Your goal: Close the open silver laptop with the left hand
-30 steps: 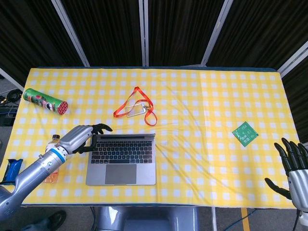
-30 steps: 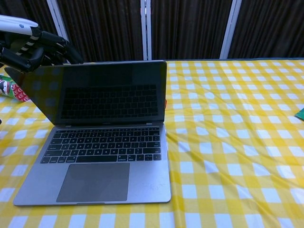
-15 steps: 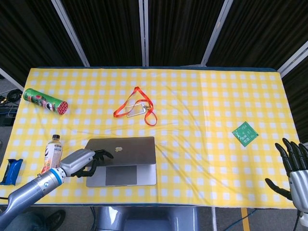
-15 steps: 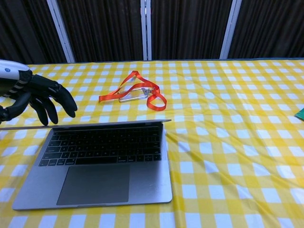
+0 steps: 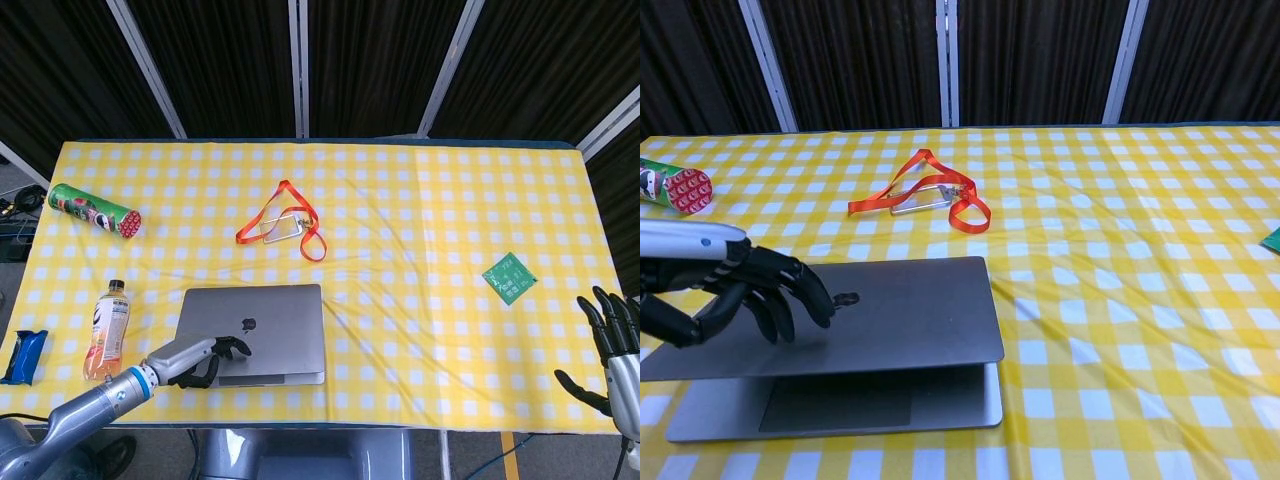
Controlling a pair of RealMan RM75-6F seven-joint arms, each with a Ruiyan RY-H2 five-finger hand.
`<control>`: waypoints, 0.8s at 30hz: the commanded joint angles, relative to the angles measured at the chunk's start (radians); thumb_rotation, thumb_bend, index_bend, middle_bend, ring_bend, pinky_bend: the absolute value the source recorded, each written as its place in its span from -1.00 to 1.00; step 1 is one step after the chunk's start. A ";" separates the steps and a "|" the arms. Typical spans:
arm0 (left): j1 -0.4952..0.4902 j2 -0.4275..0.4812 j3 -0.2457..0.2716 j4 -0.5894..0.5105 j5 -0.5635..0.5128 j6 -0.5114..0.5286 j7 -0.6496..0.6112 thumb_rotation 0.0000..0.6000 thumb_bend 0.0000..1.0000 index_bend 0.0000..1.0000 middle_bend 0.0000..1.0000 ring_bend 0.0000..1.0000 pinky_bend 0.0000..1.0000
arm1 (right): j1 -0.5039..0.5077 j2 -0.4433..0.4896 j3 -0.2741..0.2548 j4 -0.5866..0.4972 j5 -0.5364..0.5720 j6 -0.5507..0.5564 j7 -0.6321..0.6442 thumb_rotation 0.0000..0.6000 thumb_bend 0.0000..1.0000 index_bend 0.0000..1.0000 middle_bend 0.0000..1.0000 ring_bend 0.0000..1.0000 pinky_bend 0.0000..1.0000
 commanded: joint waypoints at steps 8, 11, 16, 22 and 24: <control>-0.008 -0.098 0.034 0.064 -0.021 -0.006 0.024 1.00 1.00 -0.53 -0.62 -0.47 -0.53 | -0.003 0.005 0.004 -0.002 0.006 0.006 0.013 1.00 -1.00 -1.00 -1.00 -1.00 -1.00; -0.015 -0.131 0.039 0.085 -0.041 -0.019 0.027 1.00 1.00 -0.53 -0.62 -0.47 -0.55 | -0.004 0.008 0.005 -0.002 0.006 0.011 0.021 1.00 -1.00 -1.00 -1.00 -1.00 -1.00; -0.020 -0.179 0.051 0.122 -0.069 -0.031 0.046 1.00 1.00 -0.53 -0.63 -0.48 -0.55 | -0.006 0.012 0.006 0.000 0.008 0.014 0.032 1.00 -1.00 -1.00 -1.00 -1.00 -1.00; 0.033 -0.194 0.031 0.113 0.016 0.138 0.009 1.00 1.00 -0.51 -0.66 -0.52 -0.57 | -0.005 0.013 0.007 0.005 0.010 0.012 0.040 1.00 -1.00 -1.00 -1.00 -1.00 -1.00; 0.064 -0.172 0.025 0.094 0.100 0.254 -0.031 1.00 1.00 -0.51 -0.68 -0.55 -0.59 | -0.004 0.013 0.007 0.005 0.010 0.010 0.040 1.00 -1.00 -1.00 -1.00 -1.00 -1.00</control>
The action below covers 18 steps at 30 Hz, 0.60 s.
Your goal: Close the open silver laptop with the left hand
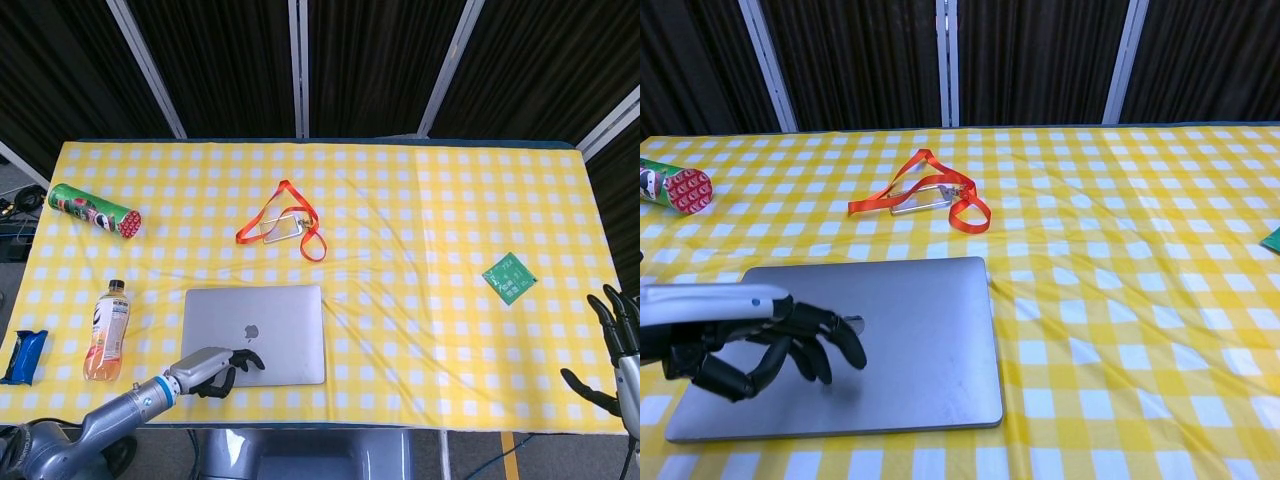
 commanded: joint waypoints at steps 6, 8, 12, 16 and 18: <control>0.203 0.166 -0.053 -0.080 0.217 0.555 0.119 1.00 0.52 -0.68 -0.93 -0.93 -0.97 | 0.000 0.001 -0.001 -0.003 -0.004 0.000 0.002 1.00 -1.00 -1.00 -1.00 -1.00 -1.00; 0.252 0.204 -0.058 -0.134 0.153 0.600 0.271 1.00 -0.14 -0.87 -1.00 -1.00 -1.00 | -0.001 0.002 0.000 -0.004 -0.003 0.002 0.005 1.00 -1.00 -1.00 -1.00 -1.00 -1.00; 0.328 0.253 -0.049 -0.189 0.092 0.686 0.420 1.00 -0.87 -1.00 -1.00 -1.00 -1.00 | -0.002 0.004 0.001 -0.003 -0.001 0.006 0.010 1.00 -1.00 -1.00 -1.00 -1.00 -1.00; 0.415 0.269 -0.019 -0.177 0.083 0.789 0.507 1.00 -1.00 -1.00 -1.00 -1.00 -1.00 | -0.001 0.005 0.001 -0.003 -0.004 0.005 0.008 1.00 -1.00 -1.00 -1.00 -1.00 -1.00; 0.452 0.273 -0.010 -0.178 0.060 0.825 0.551 1.00 -1.00 -1.00 -1.00 -1.00 -1.00 | -0.002 0.005 0.001 -0.002 -0.006 0.007 0.002 1.00 -1.00 -1.00 -1.00 -1.00 -1.00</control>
